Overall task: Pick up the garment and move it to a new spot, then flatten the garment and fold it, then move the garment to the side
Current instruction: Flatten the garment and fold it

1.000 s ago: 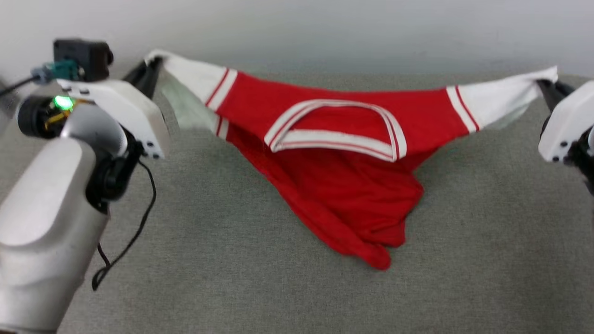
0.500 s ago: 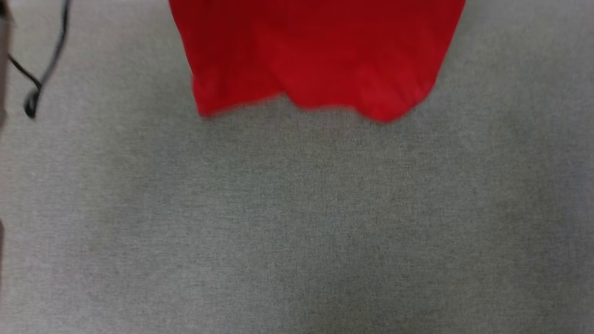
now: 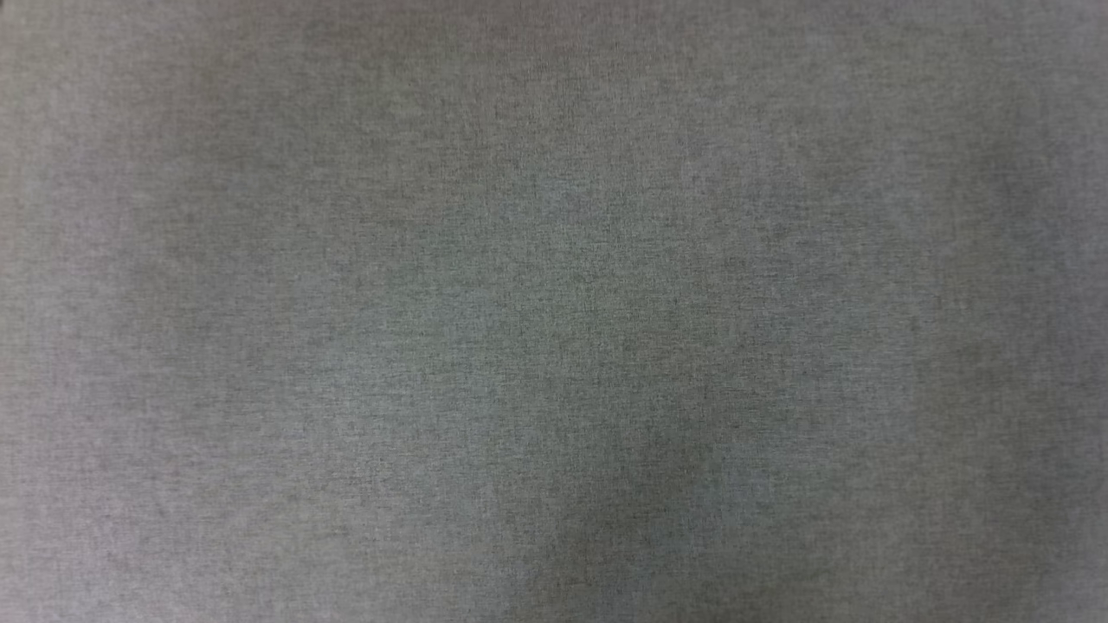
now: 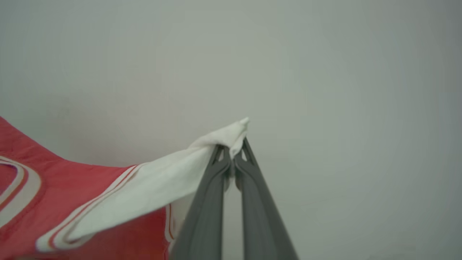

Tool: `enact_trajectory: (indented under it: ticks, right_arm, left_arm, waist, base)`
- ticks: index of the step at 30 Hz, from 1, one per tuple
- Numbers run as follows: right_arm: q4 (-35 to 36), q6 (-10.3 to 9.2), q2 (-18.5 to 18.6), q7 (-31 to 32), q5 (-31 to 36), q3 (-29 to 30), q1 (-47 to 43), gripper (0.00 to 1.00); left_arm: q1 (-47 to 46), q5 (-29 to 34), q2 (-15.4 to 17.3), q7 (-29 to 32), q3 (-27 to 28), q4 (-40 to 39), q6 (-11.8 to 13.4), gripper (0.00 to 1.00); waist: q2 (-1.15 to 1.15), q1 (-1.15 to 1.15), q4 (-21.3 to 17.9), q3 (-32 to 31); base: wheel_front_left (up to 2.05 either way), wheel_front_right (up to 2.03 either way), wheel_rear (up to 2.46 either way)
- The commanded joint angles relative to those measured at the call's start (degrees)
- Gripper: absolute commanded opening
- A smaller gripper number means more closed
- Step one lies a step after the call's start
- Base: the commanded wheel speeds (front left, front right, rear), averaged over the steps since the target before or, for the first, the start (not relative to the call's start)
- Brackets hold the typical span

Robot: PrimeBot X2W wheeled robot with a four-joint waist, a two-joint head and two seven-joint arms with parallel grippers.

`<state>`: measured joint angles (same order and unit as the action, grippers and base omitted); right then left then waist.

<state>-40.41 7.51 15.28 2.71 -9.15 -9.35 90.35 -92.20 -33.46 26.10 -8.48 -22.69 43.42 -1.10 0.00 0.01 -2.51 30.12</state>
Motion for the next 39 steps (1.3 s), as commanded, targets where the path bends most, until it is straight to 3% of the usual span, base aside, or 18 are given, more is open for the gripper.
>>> enact_trajectory:
  ticks: [1,6,12,19,28,35,39]
  right_arm:
    - [-1.2,-0.04,-0.6,-0.6,-0.6,-0.5,0.6,0.00]
    - [-6.5,-0.04,-2.8,-2.2,-1.9,-2.2,-0.9,0.00]
    - [-12.4,-0.03,-4.5,-5.7,-4.8,-3.7,-8.2,0.00]
    - [-12.4,-0.04,-2.8,-10.2,-10.6,-6.5,-22.6,0.00]
    - [-4.2,-0.04,1.5,-11.2,-14.9,-8.8,-44.9,0.00]
    - [5.9,-0.03,3.2,-8.6,-14.7,-5.3,-60.7,0.00]
    - [16.9,-0.03,1.5,-3.3,-12.7,0.2,-75.4,0.00]
  left_arm:
    - [0.9,-0.4,-0.6,-0.9,0.0,1.2,-0.5,0.00]
    - [3.8,-1.9,-2.8,-2.9,-0.4,7.0,-2.3,0.00]
    - [11.2,-4.1,-6.0,-5.7,0.0,12.9,-4.3,0.00]
    - [23.9,-4.7,-7.0,-6.8,2.6,10.3,-5.2,0.00]
    - [52.9,-1.0,-7.6,-6.8,10.5,-7.7,-1.2,0.00]
    - [69.3,0.5,-6.5,-6.6,11.2,-17.9,1.9,0.00]
    - [81.5,-0.3,-5.1,-3.7,11.7,-27.0,5.6,0.00]
  waist:
    - [0.00,-0.01,0.0,0.8]
    - [0.00,-0.01,0.1,2.0]
    - [0.00,-0.01,0.5,-0.8]
    - [0.00,-0.01,1.1,-6.2]
    - [0.00,-0.01,0.9,-16.1]
    - [0.00,-0.01,1.3,-20.8]
    - [0.00,-0.01,1.4,-23.4]
  base:
    - [0.00,0.00,0.00]
    - [0.00,0.00,0.00]
    - [0.00,0.00,0.00]
    - [0.00,0.00,0.00]
    - [0.00,0.00,0.00]
    - [0.00,0.00,0.00]
    - [0.00,0.00,0.00]
